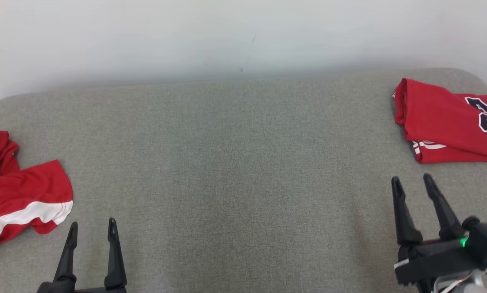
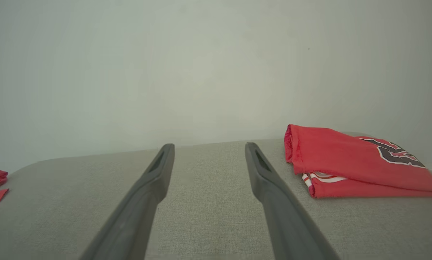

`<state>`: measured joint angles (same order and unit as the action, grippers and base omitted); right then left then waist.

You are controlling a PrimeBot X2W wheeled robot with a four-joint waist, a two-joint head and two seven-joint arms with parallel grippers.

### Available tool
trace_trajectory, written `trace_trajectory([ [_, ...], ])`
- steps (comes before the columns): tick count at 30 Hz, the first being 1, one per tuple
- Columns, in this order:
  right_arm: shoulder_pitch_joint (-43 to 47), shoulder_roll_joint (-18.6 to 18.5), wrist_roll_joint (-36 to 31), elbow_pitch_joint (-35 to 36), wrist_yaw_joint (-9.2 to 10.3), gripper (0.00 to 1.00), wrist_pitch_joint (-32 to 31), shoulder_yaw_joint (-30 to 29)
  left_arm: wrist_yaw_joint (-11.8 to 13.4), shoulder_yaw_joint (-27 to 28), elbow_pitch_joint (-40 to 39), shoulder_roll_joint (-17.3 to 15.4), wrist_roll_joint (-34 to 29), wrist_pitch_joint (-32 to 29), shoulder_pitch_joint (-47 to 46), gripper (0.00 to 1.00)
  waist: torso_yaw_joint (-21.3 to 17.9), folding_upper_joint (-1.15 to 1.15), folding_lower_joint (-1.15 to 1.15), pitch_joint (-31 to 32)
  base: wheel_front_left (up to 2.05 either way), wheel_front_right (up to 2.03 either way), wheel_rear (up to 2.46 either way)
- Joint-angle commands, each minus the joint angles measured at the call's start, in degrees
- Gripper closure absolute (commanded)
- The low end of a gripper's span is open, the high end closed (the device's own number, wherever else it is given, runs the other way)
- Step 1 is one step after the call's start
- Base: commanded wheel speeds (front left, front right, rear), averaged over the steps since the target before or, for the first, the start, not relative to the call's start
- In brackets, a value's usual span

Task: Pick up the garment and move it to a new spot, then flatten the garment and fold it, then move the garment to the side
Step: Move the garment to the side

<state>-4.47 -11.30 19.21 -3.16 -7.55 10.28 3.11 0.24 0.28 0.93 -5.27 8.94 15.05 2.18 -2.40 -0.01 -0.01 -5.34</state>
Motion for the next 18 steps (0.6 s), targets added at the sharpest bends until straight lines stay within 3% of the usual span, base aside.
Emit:
trace_trajectory([
  [1, 0.5, 0.3, -0.5, 0.4, 0.15, 0.0, 0.2, -0.2, 0.0, 0.2, 0.1, 0.1, 0.1, 0.2, 0.4, 0.0, 0.1, 0.01, 0.01, 0.4, 0.0, 0.0, 0.0],
  [18, 8.3, 3.6, -2.7, 0.1, 0.15, 0.0, 1.0, -2.0, 0.0, 1.7, 3.4, -0.6, -0.9, 0.2, 2.1, 0.0, 0.8, 0.01, 0.01, 2.2, 0.0, 0.0, 0.0],
])
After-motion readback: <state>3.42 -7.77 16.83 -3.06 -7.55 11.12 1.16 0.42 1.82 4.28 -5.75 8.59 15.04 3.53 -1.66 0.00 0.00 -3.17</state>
